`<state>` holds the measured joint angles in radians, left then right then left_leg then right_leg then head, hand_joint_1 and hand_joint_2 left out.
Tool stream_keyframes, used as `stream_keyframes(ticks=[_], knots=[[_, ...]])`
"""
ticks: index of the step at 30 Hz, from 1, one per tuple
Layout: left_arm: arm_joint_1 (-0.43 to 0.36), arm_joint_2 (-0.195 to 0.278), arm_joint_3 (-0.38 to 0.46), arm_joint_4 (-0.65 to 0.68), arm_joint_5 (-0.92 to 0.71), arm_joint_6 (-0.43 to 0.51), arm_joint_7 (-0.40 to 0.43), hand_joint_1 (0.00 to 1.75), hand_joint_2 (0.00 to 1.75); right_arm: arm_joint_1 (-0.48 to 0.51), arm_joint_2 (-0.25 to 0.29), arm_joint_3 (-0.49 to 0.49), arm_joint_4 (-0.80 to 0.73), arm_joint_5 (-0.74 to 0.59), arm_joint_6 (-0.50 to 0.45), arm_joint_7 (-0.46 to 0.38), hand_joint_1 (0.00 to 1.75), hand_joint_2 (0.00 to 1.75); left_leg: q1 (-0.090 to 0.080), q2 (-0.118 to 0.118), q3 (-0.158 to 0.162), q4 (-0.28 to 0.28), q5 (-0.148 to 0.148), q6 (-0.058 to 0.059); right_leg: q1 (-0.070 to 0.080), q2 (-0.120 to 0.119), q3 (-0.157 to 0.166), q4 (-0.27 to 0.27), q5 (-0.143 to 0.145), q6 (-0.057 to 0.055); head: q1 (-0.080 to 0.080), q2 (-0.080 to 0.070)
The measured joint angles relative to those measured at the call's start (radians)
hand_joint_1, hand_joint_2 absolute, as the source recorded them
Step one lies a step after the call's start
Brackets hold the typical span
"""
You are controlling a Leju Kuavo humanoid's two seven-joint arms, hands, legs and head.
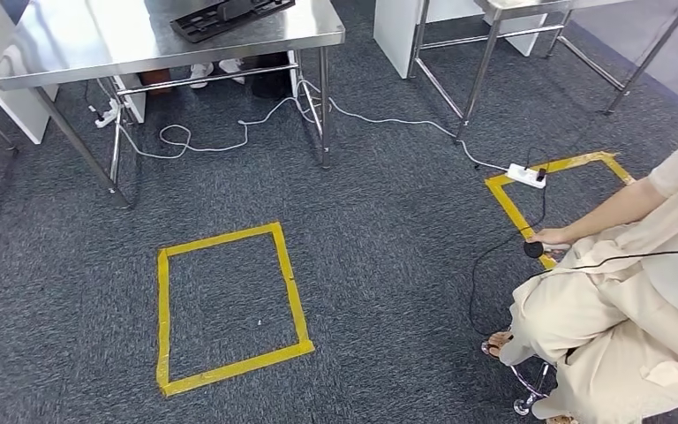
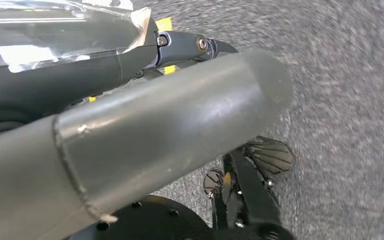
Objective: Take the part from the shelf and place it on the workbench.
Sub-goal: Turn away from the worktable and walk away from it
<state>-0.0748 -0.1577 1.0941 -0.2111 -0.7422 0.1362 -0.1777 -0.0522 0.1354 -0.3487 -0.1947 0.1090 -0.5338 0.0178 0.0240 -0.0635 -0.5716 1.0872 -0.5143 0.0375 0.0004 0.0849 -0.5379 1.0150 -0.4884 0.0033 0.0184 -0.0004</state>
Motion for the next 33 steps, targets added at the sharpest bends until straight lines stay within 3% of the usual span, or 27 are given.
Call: stream_keyframes(ticks=[2,4,6,8,10,11,12,14,15,17,19,21,24,25,26,27,28,30,32,33], knots=[[-0.001,0.002,-0.003,0.000,-0.003,0.000,0.001,0.00,0.00,-0.002,0.004,-0.003,0.000,-0.003,0.000,0.000,0.00,0.00,-0.006,-0.026,0.022,-0.051,0.012,0.009,-0.002,0.020,-0.010,0.001,0.002,0.004,0.000,0.000],[-0.003,0.002,-0.007,0.001,-0.004,-0.001,0.001,0.00,0.00,-0.002,0.005,-0.006,0.001,-0.005,-0.001,-0.001,0.00,0.00,-0.009,-0.004,0.026,-0.064,0.019,0.008,-0.005,0.037,-0.021,0.001,0.006,0.012,-0.002,0.000],[-0.004,0.001,-0.012,0.001,-0.004,-0.001,0.000,0.00,0.00,-0.002,0.005,-0.011,0.001,-0.007,-0.002,-0.003,0.00,0.00,-0.006,0.023,0.034,-0.085,0.030,0.012,-0.002,0.008,-0.041,0.034,-0.012,0.016,0.001,0.000],[-0.003,0.001,-0.015,0.001,-0.004,-0.002,-0.001,0.00,0.00,-0.003,0.004,-0.016,0.001,-0.009,-0.002,-0.005,0.00,0.00,-0.006,0.054,0.036,-0.096,0.036,0.015,-0.003,-0.047,-0.095,0.139,-0.068,0.016,0.007,0.000],[-0.002,0.001,-0.016,0.001,-0.004,-0.002,-0.002,0.00,0.00,-0.004,0.004,-0.019,0.001,-0.011,-0.002,-0.006,0.00,0.00,-0.007,0.086,0.033,-0.096,0.036,0.016,-0.008,-0.069,-0.152,0.257,-0.115,0.023,0.009,0.000],[-0.002,0.001,-0.017,0.001,-0.005,-0.002,-0.002,0.00,0.00,-0.002,0.003,-0.021,0.001,-0.012,-0.002,-0.007,0.00,0.00,-0.007,0.101,0.032,-0.096,0.036,0.015,-0.012,-0.073,-0.158,0.274,-0.117,0.032,0.009,0.000],[-0.002,0.001,-0.017,0.001,-0.006,-0.002,-0.002,0.00,0.00,-0.001,0.003,-0.021,0.001,-0.013,-0.002,-0.008,0.00,0.00,-0.007,0.115,0.032,-0.096,0.035,0.014,-0.017,-0.078,-0.143,0.251,-0.104,0.044,0.009,0.000],[-0.002,0.001,-0.017,0.001,-0.010,-0.002,-0.002,0.00,0.00,0.001,0.003,-0.023,0.001,-0.015,-0.002,-0.011,0.00,0.00,-0.006,0.138,0.036,-0.095,0.033,0.008,-0.024,-0.113,-0.062,0.111,-0.054,0.064,0.010,0.000],[-0.002,0.001,-0.017,0.001,-0.012,-0.001,-0.002,0.00,0.00,0.000,0.003,-0.025,0.001,-0.016,-0.003,-0.012,0.00,0.00,-0.008,0.148,0.039,-0.094,0.031,0.003,-0.022,-0.135,-0.026,0.044,-0.031,0.066,0.010,0.000],[-0.003,0.001,-0.018,0.001,-0.016,0.000,-0.001,0.00,0.00,-0.003,0.003,-0.027,0.001,-0.018,-0.004,-0.013,0.00,0.00,-0.012,0.167,0.047,-0.092,0.025,-0.012,-0.016,-0.159,0.006,-0.020,-0.007,0.051,0.008,0.000],[-0.007,0.001,-0.019,0.001,-0.020,0.001,0.000,0.00,0.00,-0.003,0.003,-0.029,0.001,-0.019,-0.004,-0.014,0.00,0.00,-0.012,0.182,0.054,-0.092,0.020,-0.025,-0.016,-0.139,0.002,-0.022,-0.001,0.030,0.006,0.000],[-0.010,0.001,-0.020,0.001,-0.021,0.002,0.001,0.00,0.00,-0.003,0.003,-0.031,0.001,-0.020,-0.005,-0.014,0.00,0.00,-0.006,0.153,0.047,-0.065,-0.005,-0.037,-0.026,-0.119,0.006,-0.024,0.006,0.014,0.003,0.000],[-0.008,0.001,-0.020,0.001,-0.022,0.003,0.001,0.00,0.00,-0.005,0.006,-0.034,0.001,-0.021,-0.005,-0.014,0.00,0.00,0.000,0.078,-0.026,0.103,-0.107,-0.044,-0.027,-0.088,0.001,-0.025,0.016,-0.005,-0.002,0.000],[-0.006,0.001,-0.020,0.001,-0.022,0.003,0.001,0.00,0.00,-0.004,0.006,-0.035,0.001,-0.021,-0.005,-0.014,0.00,0.00,0.000,0.069,-0.051,0.159,-0.128,-0.045,-0.025,-0.076,-0.001,-0.024,0.017,-0.008,-0.002,0.000],[-0.005,0.001,-0.020,0.001,-0.022,0.003,0.002,0.00,0.00,-0.003,0.006,-0.036,0.001,-0.021,-0.005,-0.014,0.00,0.00,0.001,0.065,-0.063,0.185,-0.128,-0.046,-0.024,-0.063,-0.002,-0.022,0.018,-0.008,-0.002,0.000],[-0.005,0.001,-0.020,0.001,-0.022,0.004,0.003,0.00,0.00,-0.002,0.006,-0.036,0.001,-0.021,-0.005,-0.014,0.00,0.00,0.004,0.063,-0.057,0.173,-0.107,-0.047,-0.024,-0.049,-0.002,-0.020,0.018,-0.008,-0.001,0.000],[-0.005,0.002,-0.020,0.001,-0.022,0.006,0.003,0.00,0.00,-0.002,0.006,-0.037,0.001,-0.022,-0.005,-0.013,0.00,0.00,0.007,0.059,-0.035,0.125,-0.071,-0.049,-0.025,-0.035,-0.002,-0.016,0.017,-0.007,-0.002,0.000],[-0.004,0.002,-0.020,0.002,-0.023,0.010,0.006,0.00,0.00,-0.004,0.006,-0.038,0.001,-0.020,-0.005,-0.012,0.00,0.00,0.016,0.020,0.021,0.002,-0.016,-0.052,-0.024,-0.009,-0.009,-0.003,0.014,-0.001,-0.002,0.000],[-0.005,0.002,-0.020,0.003,-0.025,0.015,0.007,0.00,0.00,-0.007,0.006,-0.038,0.001,-0.013,-0.005,-0.009,0.00,0.00,0.016,-0.009,0.042,-0.053,-0.006,-0.048,-0.021,0.012,-0.023,0.005,0.015,0.014,-0.003,0.000],[-0.005,0.002,-0.021,0.003,-0.026,0.017,0.008,0.00,0.00,-0.007,0.006,-0.038,0.001,-0.006,-0.004,-0.007,0.00,0.00,0.010,-0.006,0.041,-0.055,-0.007,-0.042,-0.019,0.021,-0.030,0.004,0.018,0.022,-0.004,0.000]])
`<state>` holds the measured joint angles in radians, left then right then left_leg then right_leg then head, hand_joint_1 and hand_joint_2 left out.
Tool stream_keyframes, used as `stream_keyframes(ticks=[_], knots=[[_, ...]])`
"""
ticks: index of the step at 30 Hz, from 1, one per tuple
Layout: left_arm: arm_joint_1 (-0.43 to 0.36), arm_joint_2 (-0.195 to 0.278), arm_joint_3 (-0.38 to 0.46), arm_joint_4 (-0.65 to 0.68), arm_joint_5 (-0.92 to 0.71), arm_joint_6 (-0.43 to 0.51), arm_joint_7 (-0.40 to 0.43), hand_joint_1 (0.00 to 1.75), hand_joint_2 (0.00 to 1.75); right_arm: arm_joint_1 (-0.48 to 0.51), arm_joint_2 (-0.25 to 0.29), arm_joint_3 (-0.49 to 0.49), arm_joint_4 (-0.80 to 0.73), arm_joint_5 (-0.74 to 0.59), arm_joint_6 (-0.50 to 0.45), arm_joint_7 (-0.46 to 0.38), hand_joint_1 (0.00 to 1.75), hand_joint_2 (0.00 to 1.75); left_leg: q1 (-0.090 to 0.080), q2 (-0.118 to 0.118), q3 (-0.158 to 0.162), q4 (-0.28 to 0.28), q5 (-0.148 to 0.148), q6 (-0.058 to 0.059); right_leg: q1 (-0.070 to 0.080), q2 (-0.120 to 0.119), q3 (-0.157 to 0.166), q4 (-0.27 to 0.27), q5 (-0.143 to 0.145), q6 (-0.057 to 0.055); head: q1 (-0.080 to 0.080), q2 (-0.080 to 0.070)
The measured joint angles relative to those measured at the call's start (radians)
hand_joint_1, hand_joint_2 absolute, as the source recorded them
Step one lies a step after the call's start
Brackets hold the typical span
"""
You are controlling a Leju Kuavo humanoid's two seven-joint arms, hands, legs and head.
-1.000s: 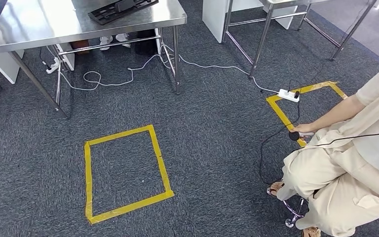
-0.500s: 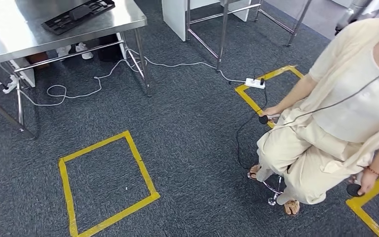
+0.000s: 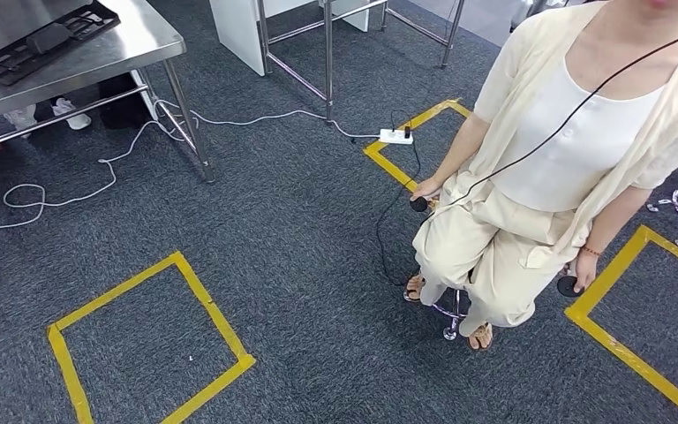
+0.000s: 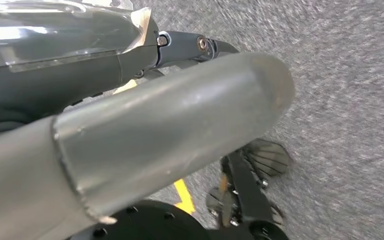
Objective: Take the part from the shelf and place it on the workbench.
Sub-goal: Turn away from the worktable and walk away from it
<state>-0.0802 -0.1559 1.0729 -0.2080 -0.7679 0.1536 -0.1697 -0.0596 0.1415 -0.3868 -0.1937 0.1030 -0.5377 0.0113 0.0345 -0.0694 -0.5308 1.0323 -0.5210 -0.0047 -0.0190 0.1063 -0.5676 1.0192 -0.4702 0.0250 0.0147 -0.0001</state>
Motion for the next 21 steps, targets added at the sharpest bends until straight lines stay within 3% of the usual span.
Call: stream_keyframes(ticks=[2,3,5,7,8,9,11,12,14,16,18,20,21], knots=[[-0.002,-0.001,-0.002,0.000,-0.002,0.006,0.000,0.00,0.00,0.004,0.000,0.000,0.000,0.014,0.003,0.007,0.00,0.00,-0.005,0.023,0.000,-0.005,0.008,0.018,-0.001,0.007,-0.013,0.000,0.004,0.014,0.000,0.000],[-0.003,-0.002,-0.002,0.000,-0.004,0.010,-0.002,0.00,0.00,0.005,0.000,0.001,0.001,0.020,0.006,0.011,0.00,0.00,-0.006,0.035,0.000,-0.011,0.013,0.029,0.000,-0.009,-0.023,0.016,-0.004,0.016,0.002,0.000],[-0.002,-0.003,-0.002,0.001,-0.011,0.017,-0.004,0.00,0.00,0.003,0.002,0.004,0.001,0.033,0.018,0.019,0.00,0.00,-0.006,0.063,-0.002,-0.019,0.021,0.045,0.000,-0.060,-0.068,0.105,-0.052,0.011,0.006,0.000],[-0.001,-0.003,-0.005,0.001,-0.022,0.024,-0.001,0.00,0.00,0.003,0.004,0.012,0.001,0.051,0.030,0.028,0.00,0.00,-0.010,0.092,-0.006,-0.020,0.023,0.049,0.000,-0.087,-0.128,0.231,-0.106,0.008,0.009,0.000],[0.000,-0.004,-0.008,0.002,-0.027,0.028,0.000,0.00,0.00,0.004,0.004,0.016,0.001,0.059,0.034,0.031,0.00,0.00,-0.011,0.106,-0.007,-0.019,0.023,0.049,-0.001,-0.090,-0.140,0.265,-0.116,0.012,0.009,0.000],[0.000,-0.005,-0.012,0.002,-0.030,0.031,0.002,0.00,0.00,0.004,0.004,0.020,0.001,0.066,0.036,0.035,0.00,0.00,-0.012,0.120,-0.008,-0.019,0.022,0.049,-0.003,-0.094,-0.135,0.266,-0.112,0.020,0.009,0.000],[0.000,-0.008,-0.018,0.002,-0.034,0.040,0.005,0.00,0.00,0.005,0.004,0.025,0.001,0.073,0.037,0.043,0.00,0.00,-0.012,0.143,-0.005,-0.019,0.021,0.046,-0.007,-0.115,-0.068,0.157,-0.071,0.038,0.009,0.000],[0.000,-0.009,-0.021,0.002,-0.036,0.047,0.007,0.00,0.00,0.004,0.004,0.028,0.001,0.077,0.037,0.046,0.00,0.00,-0.015,0.154,-0.003,-0.018,0.019,0.043,-0.007,-0.140,-0.028,0.086,-0.049,0.041,0.010,0.000],[0.000,-0.012,-0.024,0.003,-0.043,0.062,0.015,0.00,0.00,0.000,0.005,0.037,0.001,0.084,0.037,0.050,0.00,0.00,-0.021,0.171,0.003,-0.016,0.015,0.031,-0.001,-0.173,0.016,0.002,-0.025,0.033,0.009,0.000],[-0.003,-0.015,-0.027,0.003,-0.052,0.081,0.028,0.00,0.00,0.001,0.005,0.045,0.001,0.099,0.039,0.055,0.00,0.00,-0.022,0.188,0.011,-0.020,0.012,0.018,0.007,-0.164,0.015,-0.007,-0.019,0.015,0.006,0.000],[-0.006,-0.017,-0.031,0.003,-0.064,0.099,0.043,0.00,0.00,0.002,0.006,0.056,0.001,0.115,0.046,0.063,0.00,0.00,-0.016,0.170,0.011,-0.008,-0.003,0.005,-0.004,-0.141,0.017,-0.012,-0.013,-0.002,0.003,0.000],[-0.006,-0.019,-0.038,0.003,-0.071,0.106,0.052,0.00,0.00,0.001,0.007,0.068,0.001,0.124,0.054,0.067,0.00,0.00,-0.011,0.113,-0.023,0.073,-0.060,-0.002,-0.013,-0.121,0.020,-0.016,-0.005,-0.018,-0.002,0.000],[-0.005,-0.019,-0.041,0.003,-0.072,0.108,0.054,0.00,0.00,0.000,0.009,0.073,0.001,0.126,0.056,0.068,0.00,0.00,-0.011,0.090,-0.052,0.137,-0.097,-0.002,-0.009,-0.112,0.017,-0.016,-0.003,-0.025,-0.002,0.000]])
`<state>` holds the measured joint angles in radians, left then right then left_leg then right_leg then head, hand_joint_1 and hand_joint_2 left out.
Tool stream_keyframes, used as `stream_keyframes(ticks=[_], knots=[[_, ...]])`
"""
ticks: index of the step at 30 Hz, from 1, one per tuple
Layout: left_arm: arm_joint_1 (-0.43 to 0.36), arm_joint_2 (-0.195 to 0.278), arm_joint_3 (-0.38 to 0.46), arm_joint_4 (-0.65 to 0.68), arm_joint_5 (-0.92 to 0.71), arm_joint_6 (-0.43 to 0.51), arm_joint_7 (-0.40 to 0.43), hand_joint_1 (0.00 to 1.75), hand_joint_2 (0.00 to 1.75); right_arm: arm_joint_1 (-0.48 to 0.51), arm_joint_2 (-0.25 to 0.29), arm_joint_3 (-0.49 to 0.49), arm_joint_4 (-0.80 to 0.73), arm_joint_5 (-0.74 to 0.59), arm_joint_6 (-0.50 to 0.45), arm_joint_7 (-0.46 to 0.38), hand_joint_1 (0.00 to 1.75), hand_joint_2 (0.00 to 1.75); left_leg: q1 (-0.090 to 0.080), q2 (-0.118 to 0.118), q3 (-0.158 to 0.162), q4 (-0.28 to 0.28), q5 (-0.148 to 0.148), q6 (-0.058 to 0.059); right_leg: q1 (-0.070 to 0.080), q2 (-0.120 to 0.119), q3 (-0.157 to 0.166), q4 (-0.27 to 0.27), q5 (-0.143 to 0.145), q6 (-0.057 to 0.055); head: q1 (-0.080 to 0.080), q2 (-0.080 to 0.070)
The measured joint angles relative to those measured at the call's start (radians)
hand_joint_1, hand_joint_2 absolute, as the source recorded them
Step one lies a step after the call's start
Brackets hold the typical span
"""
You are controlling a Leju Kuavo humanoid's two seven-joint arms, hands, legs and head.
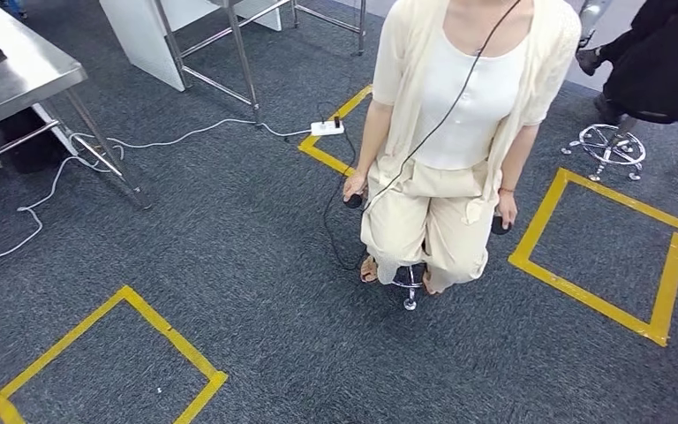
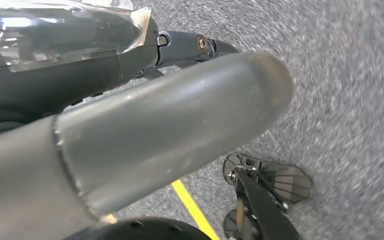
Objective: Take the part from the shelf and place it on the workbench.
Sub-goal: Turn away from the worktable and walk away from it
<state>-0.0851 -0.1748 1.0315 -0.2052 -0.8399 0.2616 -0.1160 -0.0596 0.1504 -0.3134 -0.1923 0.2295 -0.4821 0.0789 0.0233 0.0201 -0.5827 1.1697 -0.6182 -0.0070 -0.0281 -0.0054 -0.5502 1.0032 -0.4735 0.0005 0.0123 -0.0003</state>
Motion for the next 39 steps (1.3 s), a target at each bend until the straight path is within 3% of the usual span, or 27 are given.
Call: stream_keyframes(ticks=[2,3,5,7,9,11,13,14,15,17,18,19,20,22,24,26,27,29,31,32,33,34,35,37,39], knots=[[0.002,-0.001,-0.003,0.000,-0.002,0.002,0.004,0.00,0.00,0.000,0.002,0.006,0.000,0.004,0.001,0.001,0.00,0.00,0.001,-0.018,-0.051,0.109,-0.042,-0.002,0.005,0.025,-0.004,0.001,0.002,-0.006,0.000,0.000],[0.003,-0.001,-0.004,0.001,-0.005,0.004,0.007,0.00,0.00,0.001,0.003,0.009,0.000,0.008,0.001,0.003,0.00,0.00,0.003,-0.021,-0.057,0.119,-0.034,-0.003,0.006,0.039,-0.004,0.002,0.002,-0.006,0.000,0.000],[0.003,-0.001,-0.008,0.001,-0.014,0.012,0.017,0.00,0.00,0.002,0.003,0.019,0.000,0.027,0.002,0.008,0.00,0.00,0.011,-0.032,-0.020,0.037,0.030,-0.006,0.005,0.068,-0.003,0.007,0.002,-0.005,0.000,0.000],[0.003,-0.002,-0.011,0.001,-0.019,0.029,0.033,0.00,0.00,0.000,0.004,0.036,0.000,0.055,0.005,0.010,0.00,0.00,0.020,-0.071,0.030,-0.079,0.084,-0.005,0.008,0.094,-0.008,0.016,0.001,0.001,0.000,0.000],[0.002,-0.003,-0.011,0.001,-0.016,0.057,0.048,0.00,0.00,-0.002,0.005,0.055,0.000,0.082,0.009,0.012,0.00,0.00,0.018,-0.093,0.046,-0.126,0.093,0.000,0.012,0.114,-0.021,0.021,0.003,0.015,-0.001,0.000],[-0.001,-0.006,-0.011,0.001,-0.009,0.090,0.055,0.00,0.00,-0.001,0.004,0.072,0.000,0.103,0.012,0.016,0.00,0.00,0.012,-0.075,0.047,-0.134,0.098,0.015,0.012,0.126,-0.034,0.019,0.009,0.032,-0.001,0.000],[-0.002,-0.011,-0.010,0.000,-0.002,0.118,0.061,0.00,0.00,0.001,0.003,0.088,0.001,0.119,0.013,0.018,0.00,0.00,0.010,-0.051,0.050,-0.146,0.108,0.035,0.013,0.090,-0.059,0.055,-0.006,0.036,0.001,0.000],[-0.002,-0.013,-0.010,0.000,0.002,0.127,0.064,0.00,0.00,0.000,0.003,0.095,0.001,0.125,0.013,0.019,0.00,0.00,0.010,-0.037,0.051,-0.152,0.112,0.042,0.015,0.063,-0.084,0.102,-0.027,0.033,0.004,0.000],[-0.002,-0.014,-0.009,0.000,0.005,0.134,0.066,0.00,0.00,-0.001,0.003,0.102,0.001,0.128,0.013,0.019,0.00,0.00,0.007,-0.022,0.051,-0.153,0.112,0.045,0.015,0.038,-0.117,0.165,-0.054,0.029,0.006,0.000],[-0.001,-0.014,-0.008,0.000,0.007,0.142,0.072,0.00,0.00,-0.003,0.002,0.110,0.001,0.129,0.012,0.019,0.00,0.00,0.004,0.008,0.050,-0.153,0.112,0.046,0.014,0.023,-0.174,0.281,-0.093,0.029,0.008,0.000],[-0.001,-0.014,-0.008,0.000,0.006,0.146,0.076,0.00,0.00,-0.001,0.002,0.113,0.001,0.129,0.011,0.019,0.00,0.00,0.003,0.021,0.050,-0.153,0.112,0.046,0.014,0.020,-0.181,0.298,-0.094,0.034,0.008,0.000],[-0.001,-0.015,-0.008,0.000,0.004,0.151,0.081,0.00,0.00,0.000,0.002,0.116,0.001,0.129,0.010,0.019,0.00,0.00,0.002,0.034,0.050,-0.153,0.111,0.045,0.013,0.015,-0.165,0.274,-0.081,0.041,0.008,0.000],[-0.002,-0.017,-0.008,0.000,0.002,0.156,0.087,0.00,0.00,0.002,0.001,0.117,0.001,0.129,0.008,0.019,0.00,0.00,0.002,0.045,0.052,-0.153,0.110,0.044,0.012,0.004,-0.132,0.215,-0.059,0.049,0.008,0.000],[-0.002,-0.020,-0.008,0.000,-0.005,0.168,0.104,0.00,0.00,0.000,-0.001,0.119,0.001,0.130,0.003,0.023,0.00,0.00,-0.002,0.065,0.058,-0.152,0.105,0.037,0.014,-0.050,-0.052,0.075,-0.018,0.054,0.011,0.000],[-0.002,-0.023,-0.008,0.001,-0.010,0.177,0.117,0.00,0.00,-0.004,-0.002,0.121,0.001,0.130,-0.001,0.030,0.00,0.00,-0.009,0.084,0.065,-0.152,0.099,0.025,0.021,-0.079,-0.021,0.015,-0.002,0.042,0.010,0.000],[-0.003,-0.027,-0.008,0.001,-0.013,0.182,0.121,0.00,0.00,-0.004,-0.004,0.121,0.001,0.130,-0.003,0.038,0.00,0.00,-0.008,0.101,0.073,-0.155,0.094,0.014,0.021,-0.054,-0.025,0.013,0.002,0.027,0.007,0.000],[-0.004,-0.029,-0.008,0.001,-0.014,0.183,0.122,0.00,0.00,-0.003,-0.005,0.121,0.001,0.130,-0.003,0.041,0.00,0.00,-0.006,0.093,0.074,-0.150,0.087,0.008,0.016,-0.043,-0.024,0.010,0.005,0.020,0.006,0.000],[-0.003,-0.032,-0.008,0.001,-0.016,0.184,0.122,0.00,0.00,-0.002,-0.009,0.120,0.001,0.129,-0.004,0.046,0.00,0.00,-0.001,0.041,0.051,-0.086,0.039,0.000,0.006,-0.021,-0.018,0.006,0.012,0.002,0.002,0.000],[0.000,-0.032,-0.009,0.001,-0.016,0.185,0.122,0.00,0.00,-0.002,-0.010,0.121,0.001,0.129,-0.004,0.047,0.00,0.00,0.000,-0.009,-0.012,0.050,-0.034,0.000,0.009,0.002,-0.022,0.006,0.015,-0.011,-0.001,0.000],[0.002,-0.033,-0.009,0.001,-0.016,0.185,0.122,0.00,0.00,-0.001,-0.010,0.121,0.001,0.129,-0.004,0.047,0.00,0.00,0.000,-0.017,-0.042,0.111,-0.056,0.001,0.011,0.016,-0.023,0.006,0.016,-0.013,-0.001,0.000],[0.003,-0.033,-0.008,0.002,-0.016,0.185,0.122,0.00,0.00,0.000,-0.011,0.121,0.001,0.129,-0.004,0.047,0.00,0.00,0.000,-0.021,-0.061,0.143,-0.058,0.001,0.012,0.031,-0.023,0.006,0.017,-0.013,-0.001,0.000],[0.004,-0.033,-0.008,0.002,-0.016,0.185,0.122,0.00,0.00,0.001,-0.011,0.120,0.001,0.129,-0.004,0.047,0.00,0.00,0.001,-0.023,-0.060,0.134,-0.038,0.002,0.013,0.045,-0.022,0.007,0.017,-0.013,-0.001,0.000],[0.004,-0.033,-0.008,0.002,-0.016,0.185,0.122,0.00,0.00,0.002,-0.012,0.120,0.001,0.129,-0.004,0.048,0.00,0.00,0.002,-0.028,-0.042,0.087,-0.001,0.004,0.013,0.060,-0.020,0.008,0.017,-0.012,-0.001,0.000],[0.005,-0.033,-0.008,0.002,-0.016,0.186,0.122,0.00,0.00,0.002,-0.011,0.121,0.001,0.129,-0.004,0.048,0.00,0.00,0.006,-0.073,0.015,-0.051,0.073,0.009,0.017,0.086,-0.020,0.013,0.017,-0.009,-0.002,0.000],[0.005,-0.033,-0.009,0.002,-0.016,0.186,0.122,0.00,0.00,0.000,-0.010,0.121,0.001,0.129,-0.004,0.048,0.00,0.00,0.006,-0.110,0.043,-0.126,0.101,0.015,0.020,0.107,-0.029,0.018,0.018,0.002,-0.001,0.000]])
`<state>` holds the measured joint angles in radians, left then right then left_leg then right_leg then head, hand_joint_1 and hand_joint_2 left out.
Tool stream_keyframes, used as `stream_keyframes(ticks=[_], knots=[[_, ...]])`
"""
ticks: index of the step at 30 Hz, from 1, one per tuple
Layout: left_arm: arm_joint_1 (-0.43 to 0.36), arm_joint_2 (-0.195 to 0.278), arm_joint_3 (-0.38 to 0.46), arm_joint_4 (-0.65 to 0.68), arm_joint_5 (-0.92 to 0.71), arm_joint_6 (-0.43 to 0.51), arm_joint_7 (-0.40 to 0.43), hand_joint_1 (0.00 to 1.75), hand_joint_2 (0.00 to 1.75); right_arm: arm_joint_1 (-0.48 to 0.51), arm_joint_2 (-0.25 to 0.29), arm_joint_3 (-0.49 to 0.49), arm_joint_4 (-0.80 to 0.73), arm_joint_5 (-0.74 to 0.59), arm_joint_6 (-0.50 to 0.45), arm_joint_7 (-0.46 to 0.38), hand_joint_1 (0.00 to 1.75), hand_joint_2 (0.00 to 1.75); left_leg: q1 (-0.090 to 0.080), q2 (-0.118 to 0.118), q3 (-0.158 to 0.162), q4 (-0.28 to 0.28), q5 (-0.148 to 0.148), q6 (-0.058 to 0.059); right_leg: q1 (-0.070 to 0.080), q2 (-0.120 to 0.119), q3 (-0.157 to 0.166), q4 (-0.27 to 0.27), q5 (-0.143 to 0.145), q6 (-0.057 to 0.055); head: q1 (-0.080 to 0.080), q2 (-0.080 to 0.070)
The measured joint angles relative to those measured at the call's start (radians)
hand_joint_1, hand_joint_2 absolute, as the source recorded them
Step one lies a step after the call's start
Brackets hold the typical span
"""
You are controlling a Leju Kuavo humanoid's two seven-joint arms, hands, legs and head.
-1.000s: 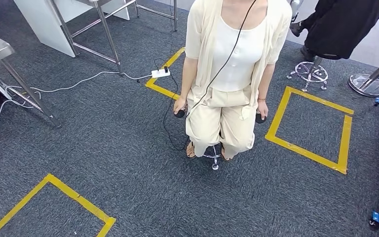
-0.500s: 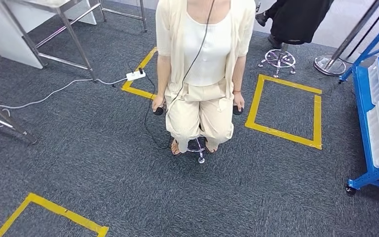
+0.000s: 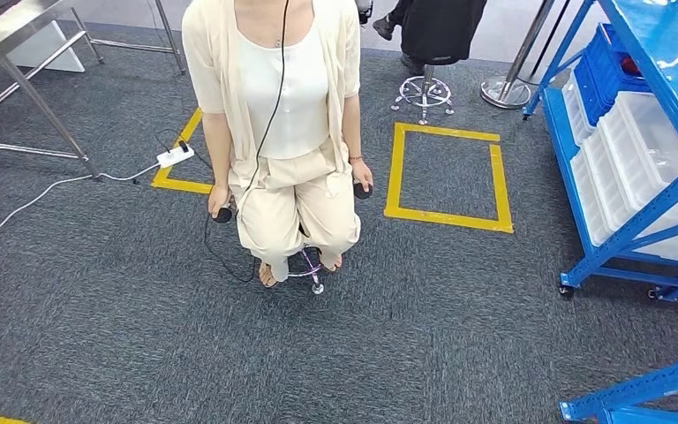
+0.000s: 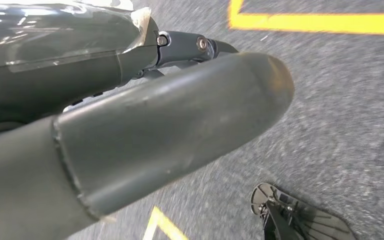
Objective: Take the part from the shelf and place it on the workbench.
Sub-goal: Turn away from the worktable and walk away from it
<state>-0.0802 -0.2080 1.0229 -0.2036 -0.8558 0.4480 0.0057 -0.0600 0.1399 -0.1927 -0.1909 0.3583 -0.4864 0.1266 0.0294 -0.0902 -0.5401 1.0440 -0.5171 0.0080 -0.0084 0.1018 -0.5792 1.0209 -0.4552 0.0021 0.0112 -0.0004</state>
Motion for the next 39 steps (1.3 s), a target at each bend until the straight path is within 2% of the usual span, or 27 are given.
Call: stream_keyframes(ticks=[1,2,3,5,7,9,10,11,13,15,16,17,18,20,21,22,23,24,25,26,27,29,31,33,35,37,39], knots=[[-0.001,0.000,0.000,0.000,0.000,0.000,0.000,0.00,0.00,0.000,0.000,0.000,0.000,0.000,0.000,0.000,0.00,0.00,-0.004,0.000,0.002,-0.009,0.000,0.005,0.000,0.011,-0.006,0.001,0.002,0.008,0.000,0.000],[-0.002,-0.001,0.000,0.000,0.000,0.001,0.000,0.00,0.00,0.001,-0.001,0.000,0.000,0.000,0.000,0.000,0.00,0.00,-0.006,0.014,0.002,-0.010,0.003,0.012,-0.002,0.021,-0.012,-0.002,0.005,0.016,0.001,0.000],[-0.003,-0.002,0.000,0.000,0.000,0.001,0.000,0.00,0.00,0.003,-0.001,0.000,0.000,0.000,0.000,0.000,0.00,0.00,-0.008,0.026,0.004,-0.015,0.007,0.020,-0.002,0.017,-0.018,0.003,0.004,0.021,0.000,0.000],[-0.001,-0.004,0.000,0.000,-0.003,-0.001,-0.001,0.00,0.00,0.003,-0.002,0.000,0.000,-0.001,-0.003,0.000,0.00,0.00,-0.008,0.055,0.007,-0.025,0.016,0.036,-0.001,-0.024,-0.049,0.058,-0.024,0.021,0.004,0.000],[0.004,-0.003,0.000,0.001,-0.015,-0.009,-0.005,0.00,0.00,0.001,-0.002,0.000,0.000,-0.007,-0.014,0.000,0.00,0.00,-0.011,0.087,0.005,-0.027,0.019,0.043,-0.004,-0.072,-0.108,0.177,-0.082,0.014,0.008,0.000],[0.011,0.001,-0.002,0.004,-0.031,-0.022,-0.009,0.00,0.00,0.002,-0.002,-0.001,0.000,-0.017,-0.031,0.002,0.00,0.00,-0.013,0.118,0.003,-0.027,0.018,0.043,-0.008,-0.086,-0.150,0.267,-0.113,0.019,0.009,0.000],[0.013,0.004,-0.003,0.006,-0.038,-0.029,-0.011,0.00,0.00,0.005,-0.003,-0.002,0.000,-0.022,-0.039,0.003,0.00,0.00,-0.013,0.132,0.003,-0.027,0.017,0.042,-0.011,-0.091,-0.144,0.264,-0.108,0.027,0.009,0.000],[0.015,0.007,-0.004,0.009,-0.044,-0.034,-0.013,0.00,0.00,0.007,-0.003,-0.003,0.001,-0.026,-0.045,0.004,0.00,0.00,-0.013,0.144,0.003,-0.027,0.016,0.040,-0.013,-0.098,-0.117,0.220,-0.090,0.037,0.009,0.000],[0.016,0.013,-0.011,0.012,-0.054,-0.046,-0.017,0.00,0.00,0.008,-0.003,-0.006,0.001,-0.033,-0.056,0.004,0.00,0.00,-0.015,0.164,0.007,-0.026,0.012,0.032,-0.016,-0.141,-0.037,0.082,-0.048,0.050,0.010,0.000],[0.017,0.022,-0.019,0.017,-0.063,-0.058,-0.019,0.00,0.00,0.004,-0.002,-0.009,0.001,-0.035,-0.066,0.004,0.00,0.00,-0.019,0.182,0.017,-0.026,0.004,0.018,-0.010,-0.176,0.007,0.005,-0.025,0.044,0.008,0.000],[0.017,0.026,-0.021,0.018,-0.066,-0.064,-0.019,0.00,0.00,0.003,-0.002,-0.009,0.001,-0.033,-0.069,0.003,0.00,0.00,-0.019,0.191,0.022,-0.028,0.000,0.011,-0.004,-0.177,0.006,0.001,-0.023,0.037,0.007,0.000],[0.016,0.028,-0.023,0.020,-0.067,-0.069,-0.019,0.00,0.00,0.003,-0.001,-0.009,0.001,-0.032,-0.071,0.002,0.00,0.00,-0.018,0.201,0.029,-0.031,-0.003,0.004,-0.001,-0.165,0.006,-0.001,-0.021,0.031,0.005,0.000],[0.016,0.031,-0.024,0.021,-0.068,-0.075,-0.019,0.00,0.00,0.004,-0.002,-0.009,0.001,-0.031,-0.072,0.000,0.00,0.00,-0.014,0.200,0.033,-0.029,-0.007,-0.003,-0.007,-0.153,0.008,-0.004,-0.020,0.023,0.004,0.000],[0.016,0.038,-0.028,0.024,-0.067,-0.087,-0.021,0.00,0.00,0.005,-0.002,-0.010,0.001,-0.030,-0.074,-0.003,0.00,0.00,-0.009,0.160,0.019,0.016,-0.044,-0.012,-0.017,-0.131,0.014,-0.008,-0.015,0.007,-0.001,0.000],[0.018,0.042,-0.028,0.026,-0.067,-0.091,-0.022,0.00,0.00,0.006,-0.002,-0.010,0.001,-0.030,-0.075,-0.004,0.00,0.00,-0.007,0.131,-0.003,0.069,-0.077,-0.014,-0.020,-0.120,0.016,-0.009,-0.012,-0.001,-0.003,0.000],[0.021,0.045,-0.029,0.028,-0.067,-0.094,-0.022,0.00,0.00,0.006,-0.002,-0.010,0.001,-0.030,-0.075,-0.004,0.00,0.00,-0.007,0.109,-0.033,0.135,-0.113,-0.014,-0.016,-0.109,0.015,-0.009,-0.011,-0.006,-0.005,0.000],[0.024,0.048,-0.030,0.030,-0.067,-0.095,-0.023,0.00,0.00,0.007,-0.002,-0.010,0.001,-0.030,-0.076,-0.005,0.00,0.00,-0.007,0.098,-0.064,0.199,-0.141,-0.013,-0.011,-0.096,0.014,-0.009,-0.010,-0.011,-0.005,0.000],[0.027,0.051,-0.032,0.031,-0.067,-0.096,-0.023,0.00,0.00,0.008,-0.002,-0.010,0.001,-0.030,-0.076,-0.005,0.00,0.00,-0.007,0.093,-0.087,0.239,-0.150,-0.013,-0.008,-0.082,0.014,-0.008,-0.010,-0.012,-0.005,0.000],[0.029,0.053,-0.033,0.032,-0.067,-0.097,-0.023,0.00,0.00,0.009,-0.002,-0.010,0.001,-0.030,-0.076,-0.005,0.00,0.00,-0.006,0.091,-0.094,0.246,-0.138,-0.011,-0.005,-0.068,0.015,-0.008,-0.010,-0.013,-0.005,0.000],[0.030,0.055,-0.034,0.032,-0.067,-0.098,-0.023,0.00,0.00,0.010,-0.003,-0.010,0.001,-0.030,-0.076,-0.005,0.00,0.00,-0.006,0.088,-0.085,0.215,-0.108,-0.009,-0.004,-0.053,0.017,-0.007,-0.010,-0.012,-0.005,0.000],[0.030,0.057,-0.035,0.032,-0.067,-0.099,-0.023,0.00,0.00,0.011,-0.004,-0.010,0.001,-0.030,-0.076,-0.005,0.00,0.00,-0.005,0.079,-0.062,0.156,-0.067,-0.007,-0.004,-0.039,0.019,-0.007,-0.010,-0.012,-0.005,0.000],[0.030,0.059,-0.035,0.034,-0.067,-0.100,-0.023,0.00,0.00,0.010,-0.004,-0.010,0.001,-0.030,-0.076,-0.005,0.00,0.00,-0.001,0.032,-0.016,0.038,-0.008,-0.003,-0.001,-0.015,0.018,-0.005,-0.011,-0.009,-0.005,0.000],[0.030,0.060,-0.035,0.036,-0.067,-0.100,-0.023,0.00,0.00,0.010,-0.004,-0.010,0.001,-0.030,-0.076,-0.006,0.00,0.00,-0.004,0.008,-0.001,-0.008,0.004,0.002,0.001,0.004,0.010,-0.004,-0.008,0.002,-0.005,0.000],[0.029,0.061,-0.036,0.037,-0.067,-0.104,-0.025,0.00,0.00,0.014,-0.004,-0.011,0.001,-0.030,-0.076,-0.010,0.00,0.00,-0.009,0.029,0.002,-0.017,0.010,0.015,-0.001,0.016,-0.001,-0.003,-0.005,0.016,-0.005,0.000],[0.029,0.064,-0.037,0.038,-0.067,-0.114,-0.031,0.00,0.00,0.017,-0.004,-0.011,0.001,-0.031,-0.076,-0.020,0.00,0.00,-0.010,0.054,0.006,-0.029,0.019,0.032,-0.001,-0.019,-0.027,0.035,-0.023,0.019,-0.002,0.000],[0.031,0.071,-0.038,0.039,-0.067,-0.126,-0.038,0.00,0.00,0.016,-0.003,-0.011,0.001,-0.032,-0.076,-0.033,0.00,0.00,-0.012,0.083,0.006,-0.036,0.022,0.041,-0.002,-0.070,-0.087,0.149,-0.075,0.013,0.002,0.000],[0.032,0.079,-0.038,0.040,-0.066,-0.132,-0.041,0.00,0.00,0.016,-0.002,-0.011,0.001,-0.032,-0.076,-0.042,0.00,0.00,-0.014,0.113,0.004,-0.035,0.022,0.042,-0.006,-0.086,-0.146,0.267,-0.117,0.015,0.003,0.000]])
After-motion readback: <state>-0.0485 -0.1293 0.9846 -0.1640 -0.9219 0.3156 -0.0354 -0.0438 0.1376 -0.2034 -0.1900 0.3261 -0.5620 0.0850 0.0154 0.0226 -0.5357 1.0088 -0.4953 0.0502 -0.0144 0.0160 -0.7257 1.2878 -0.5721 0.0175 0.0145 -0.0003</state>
